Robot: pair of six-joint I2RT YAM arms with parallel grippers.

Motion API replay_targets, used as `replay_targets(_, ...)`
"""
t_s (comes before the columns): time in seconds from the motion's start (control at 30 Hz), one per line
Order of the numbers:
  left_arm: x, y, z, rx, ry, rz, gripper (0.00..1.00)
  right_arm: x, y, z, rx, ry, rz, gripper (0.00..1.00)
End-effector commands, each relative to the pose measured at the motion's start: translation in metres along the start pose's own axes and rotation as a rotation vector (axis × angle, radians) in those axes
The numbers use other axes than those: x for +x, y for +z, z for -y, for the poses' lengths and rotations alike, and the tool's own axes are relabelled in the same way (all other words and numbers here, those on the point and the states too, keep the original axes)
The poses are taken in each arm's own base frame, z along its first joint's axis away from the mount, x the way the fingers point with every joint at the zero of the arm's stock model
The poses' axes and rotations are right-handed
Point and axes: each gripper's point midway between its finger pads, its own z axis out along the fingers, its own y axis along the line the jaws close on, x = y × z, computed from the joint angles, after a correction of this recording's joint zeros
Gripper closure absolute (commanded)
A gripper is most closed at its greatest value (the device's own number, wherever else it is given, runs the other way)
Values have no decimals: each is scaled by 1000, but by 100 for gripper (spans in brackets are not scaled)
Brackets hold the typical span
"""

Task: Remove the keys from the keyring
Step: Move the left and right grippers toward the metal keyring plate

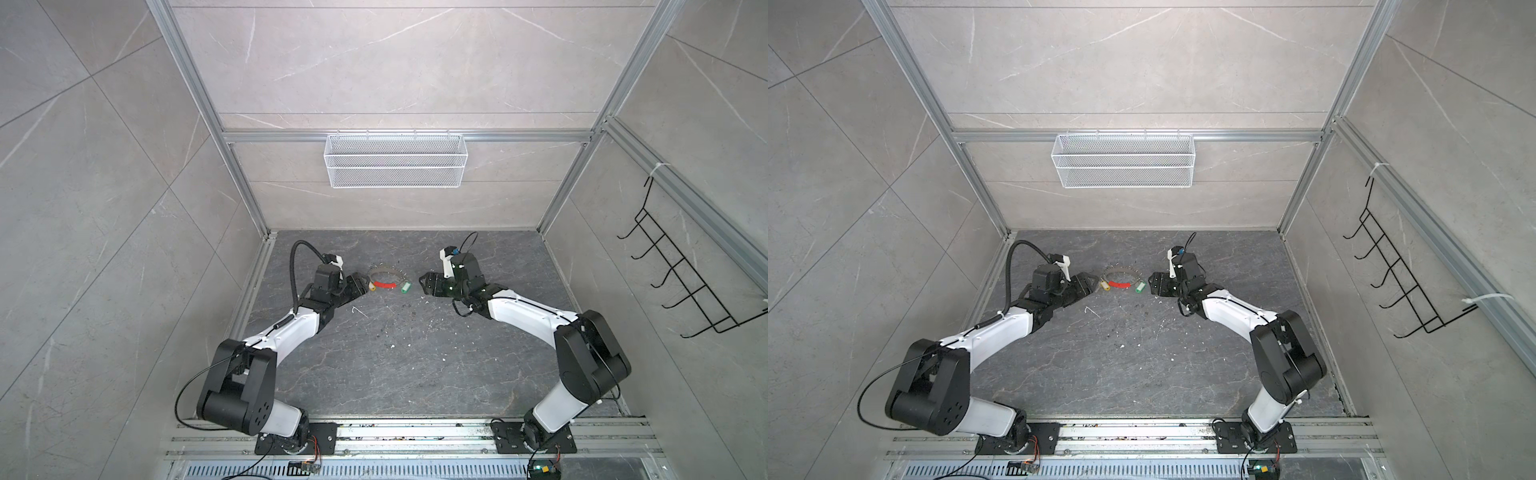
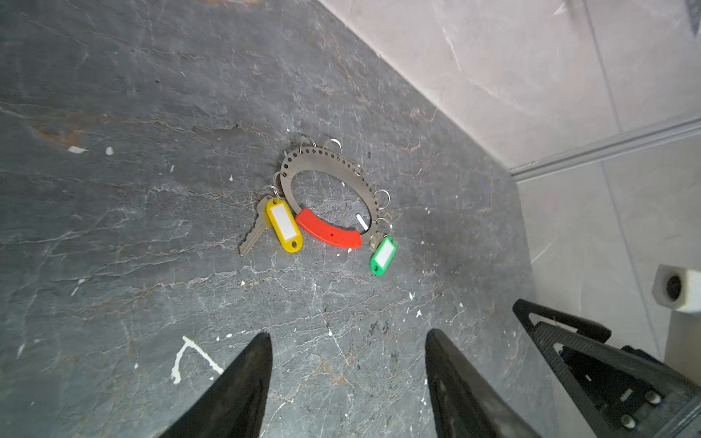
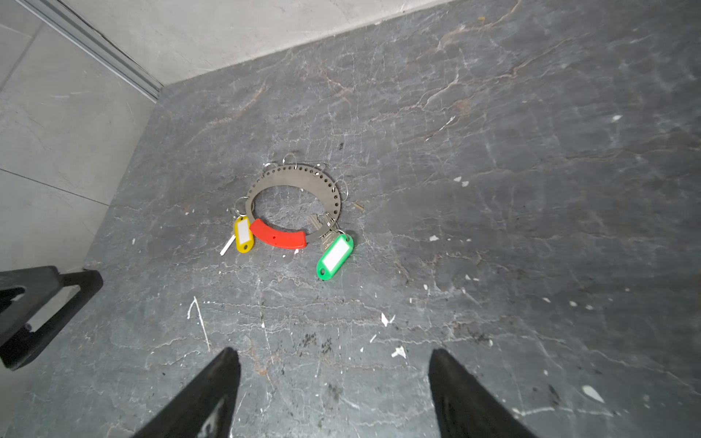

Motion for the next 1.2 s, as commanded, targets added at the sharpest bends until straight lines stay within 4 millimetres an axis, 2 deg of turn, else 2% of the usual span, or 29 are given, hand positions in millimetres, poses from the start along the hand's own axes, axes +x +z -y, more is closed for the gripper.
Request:
replay_targets(0.0, 4, 24, 25, 17, 139, -58, 43, -4, 7, 3, 33, 51, 8, 23)
replay_targets(0.1, 4, 49, 34, 48, 134, -104, 53, -2, 9, 10, 64, 63, 6, 27)
replay_targets(0.2, 0, 73, 41, 65, 132, -141, 55, 2, 8, 15, 85, 66, 10, 28)
replay_targets(0.3, -6, 80, 42, 49, 117, -140, 53, -1, 21, -3, 1, 26, -24, 30)
replay_targets(0.4, -8, 72, 33, 4, 110, -114, 45, 1, 46, -19, -53, -40, -108, 34)
replay_targets(0.57, 8, 48, 16, -41, 87, -124, 41, 12, 83, -25, -51, -145, -204, 37)
replay_targets(0.77, 26, 22, 15, -6, 63, -147, 41, 11, 113, -37, -62, -227, -250, 44)
replay_targets(0.97, 26, 8, 22, 20, 64, -138, 40, 17, 135, -33, -10, -278, -285, 55)
replay_targets(1.17, 29, 10, 22, 21, 63, -157, 40, 17, 140, -26, 36, -313, -281, 58)
